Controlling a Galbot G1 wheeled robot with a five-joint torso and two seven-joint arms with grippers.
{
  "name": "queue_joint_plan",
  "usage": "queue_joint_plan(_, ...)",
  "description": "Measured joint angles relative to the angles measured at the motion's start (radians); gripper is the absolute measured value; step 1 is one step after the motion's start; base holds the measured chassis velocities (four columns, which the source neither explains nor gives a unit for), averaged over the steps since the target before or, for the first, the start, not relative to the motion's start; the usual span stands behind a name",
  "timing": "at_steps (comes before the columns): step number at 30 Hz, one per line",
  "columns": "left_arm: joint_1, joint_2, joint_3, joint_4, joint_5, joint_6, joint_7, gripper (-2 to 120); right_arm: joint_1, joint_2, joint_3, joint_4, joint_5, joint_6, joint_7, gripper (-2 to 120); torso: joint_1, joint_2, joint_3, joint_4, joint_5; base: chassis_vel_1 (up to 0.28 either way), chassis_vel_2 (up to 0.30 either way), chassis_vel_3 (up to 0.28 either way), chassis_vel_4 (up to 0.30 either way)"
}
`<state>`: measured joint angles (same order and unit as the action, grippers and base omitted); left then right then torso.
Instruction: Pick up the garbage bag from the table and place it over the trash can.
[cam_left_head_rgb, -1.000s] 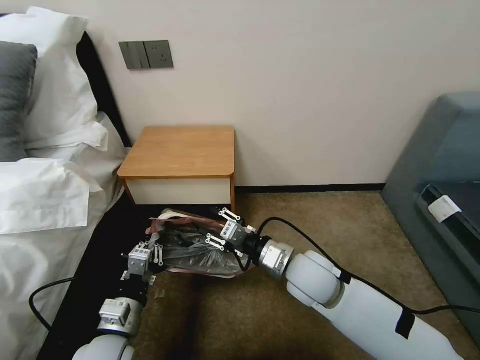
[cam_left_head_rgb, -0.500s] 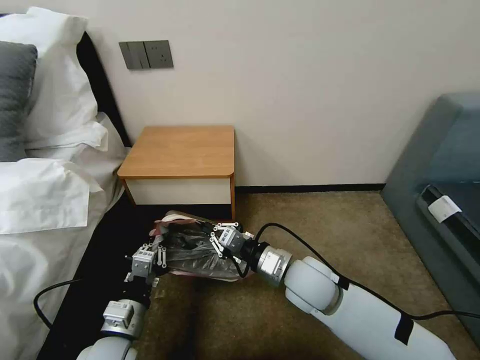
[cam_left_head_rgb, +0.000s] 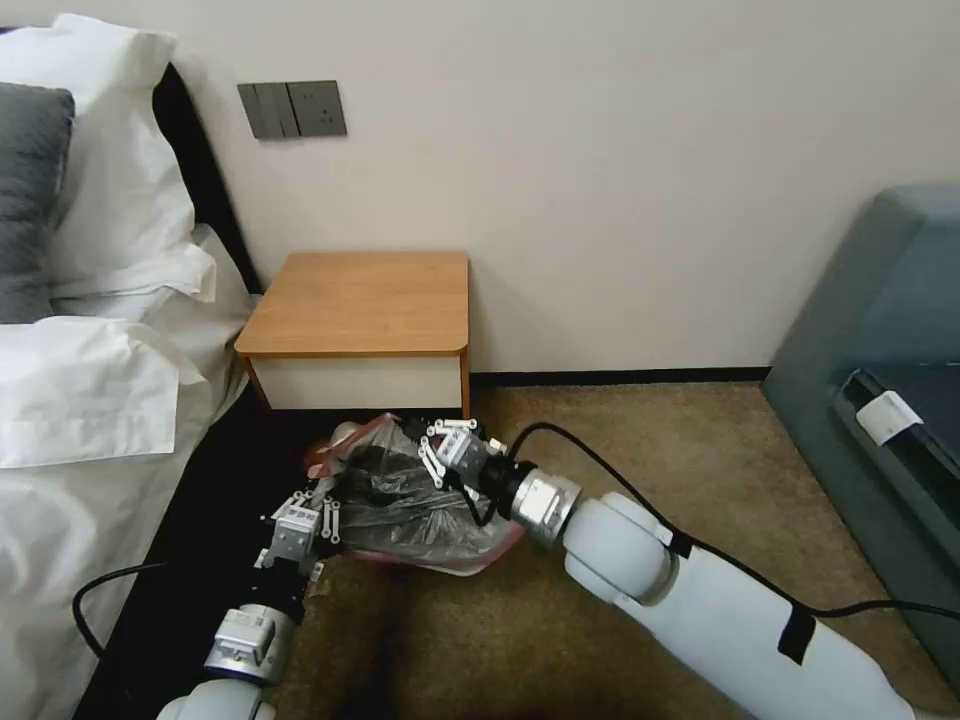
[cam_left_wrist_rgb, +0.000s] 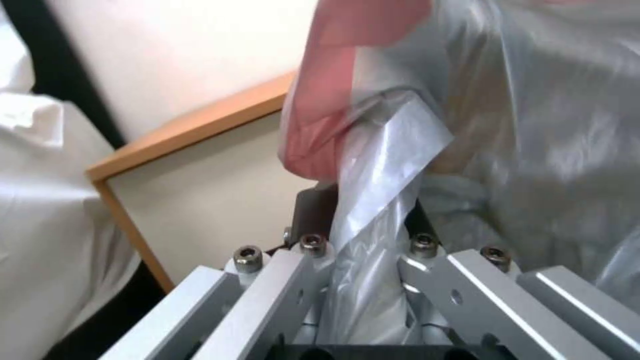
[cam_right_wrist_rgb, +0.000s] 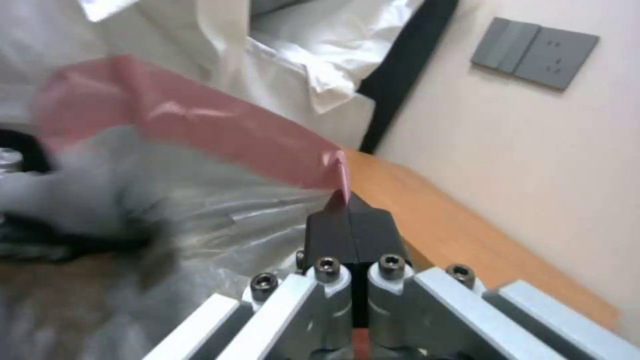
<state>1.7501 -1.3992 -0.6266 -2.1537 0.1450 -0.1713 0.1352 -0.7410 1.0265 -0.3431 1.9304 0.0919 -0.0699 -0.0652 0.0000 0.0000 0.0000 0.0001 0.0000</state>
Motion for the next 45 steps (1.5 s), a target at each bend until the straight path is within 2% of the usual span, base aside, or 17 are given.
queue_joint_plan(9,0.03,-0.008,0.009,-0.014,0.075,-0.077,0.026,7,0.029,0.004,-0.001,-0.063,0.011,0.002,0.006,0,0.0,0.0,0.0,0.0,0.0001,0.0,0.0,0.0,0.0)
queue_joint_plan(14,0.036,-0.013,0.007,-0.017,0.067,-0.114,0.029,7,0.028,-0.004,0.003,-0.085,0.012,0.008,0.007,0,0.0,0.0,0.0,0.0,0.0001,0.0,0.0,0.0,0.0)
queue_joint_plan(17,0.038,-0.02,0.001,-0.027,0.033,-0.14,0.032,7,0.026,-0.019,0.01,-0.101,0.012,0.014,0.006,0,0.0,0.0,0.0,-0.0001,0.0001,0.0,0.0,0.0,0.0)
queue_joint_plan(23,0.027,-0.027,-0.009,-0.036,-0.052,-0.143,0.032,7,0.022,-0.043,0.022,-0.115,0.012,0.023,0.005,0,0.0,0.0,0.0,-0.0001,0.0001,0.0,0.0,0.0,0.0)
queue_joint_plan(30,0.006,-0.044,-0.022,-0.047,-0.199,-0.093,0.012,7,-0.011,-0.068,0.047,-0.113,0.006,0.035,0.005,0,0.0,0.0,0.0,0.0,0.0001,0.0,0.0,0.0,0.0)
queue_joint_plan(32,0.005,-0.051,-0.026,-0.05,-0.263,-0.047,-0.012,7,-0.046,-0.082,0.073,-0.095,0.004,0.044,0.005,12,0.0,0.0,0.0,-0.0001,0.0001,0.0,0.0,0.0,0.0)
queue_joint_plan(33,0.005,-0.051,-0.026,-0.05,-0.263,-0.047,-0.012,7,-0.046,-0.082,0.073,-0.095,0.004,0.044,0.005,12,0.0,0.0,0.0,-0.0001,0.0001,0.0,0.0,0.0,0.0)
queue_joint_plan(35,0.008,-0.051,-0.026,-0.05,-0.296,-0.01,-0.032,7,-0.077,-0.095,0.101,-0.073,0.003,0.05,0.001,22,0.0,0.0,0.0,0.0,0.0001,0.0,0.0,0.0,0.0)
queue_joint_plan(40,0.009,-0.051,-0.027,-0.05,-0.324,0.041,-0.069,7,-0.127,-0.117,0.153,-0.035,0.005,0.06,-0.012,34,0.0,0.0,0.0,-0.0003,0.0001,0.0,0.0,0.0,0.0)
queue_joint_plan(42,0.007,-0.054,-0.028,-0.046,-0.337,0.079,-0.101,7,-0.184,-0.141,0.214,0.014,0.016,0.073,-0.02,45,0.0,0.0,0.0,-0.0002,0.0001,0.0,0.0,0.0,0.0)
queue_joint_plan(43,0.007,-0.054,-0.028,-0.046,-0.337,0.079,-0.101,7,-0.184,-0.141,0.214,0.014,0.016,0.073,-0.02,45,0.0,0.0,0.0,-0.0002,0.0001,0.0,0.0,0.0,0.0)
queue_joint_plan(45,0.005,-0.062,-0.029,-0.036,-0.34,0.098,-0.126,7,-0.228,-0.158,0.269,0.055,0.033,0.088,-0.018,57,0.0,0.0,0.0,-0.0003,0.0002,0.0,0.0,0.0,0.0)
